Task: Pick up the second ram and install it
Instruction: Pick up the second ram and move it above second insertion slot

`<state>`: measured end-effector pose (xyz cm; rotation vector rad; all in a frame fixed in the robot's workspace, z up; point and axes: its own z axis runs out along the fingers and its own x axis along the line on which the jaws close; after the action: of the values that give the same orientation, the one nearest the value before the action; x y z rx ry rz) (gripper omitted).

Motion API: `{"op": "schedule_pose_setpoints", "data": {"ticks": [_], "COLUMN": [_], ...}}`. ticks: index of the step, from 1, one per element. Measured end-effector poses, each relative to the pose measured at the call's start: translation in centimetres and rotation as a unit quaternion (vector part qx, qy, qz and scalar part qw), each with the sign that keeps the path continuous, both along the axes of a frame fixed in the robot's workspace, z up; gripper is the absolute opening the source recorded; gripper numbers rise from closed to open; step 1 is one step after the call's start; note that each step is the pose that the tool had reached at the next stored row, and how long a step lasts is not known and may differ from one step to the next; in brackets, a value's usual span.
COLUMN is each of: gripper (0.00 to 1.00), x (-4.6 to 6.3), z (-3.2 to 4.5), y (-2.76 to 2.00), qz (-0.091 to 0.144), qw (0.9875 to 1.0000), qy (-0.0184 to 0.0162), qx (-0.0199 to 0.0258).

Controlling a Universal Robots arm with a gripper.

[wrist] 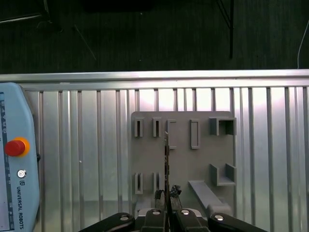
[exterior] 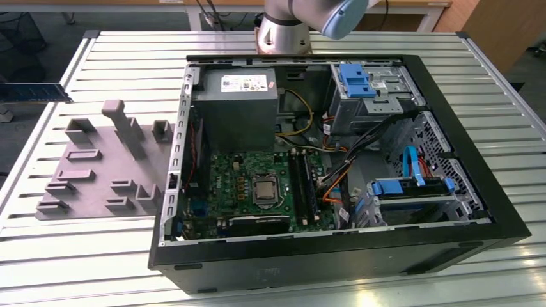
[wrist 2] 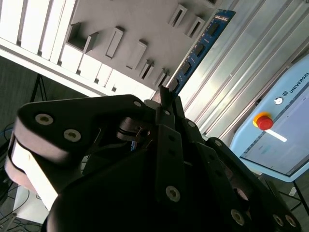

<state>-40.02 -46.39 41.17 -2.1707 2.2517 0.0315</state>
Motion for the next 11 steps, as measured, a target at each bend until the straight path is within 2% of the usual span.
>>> {"op": "schedule_pose_setpoints", "data": {"ticks": [11], "gripper": [0.14], "x": [0.89], "z": [0.00], "y": [0.00], "qz": [0.000], "qw": [1.0000], "qy": [0.0000], "qx": [0.0000]}}
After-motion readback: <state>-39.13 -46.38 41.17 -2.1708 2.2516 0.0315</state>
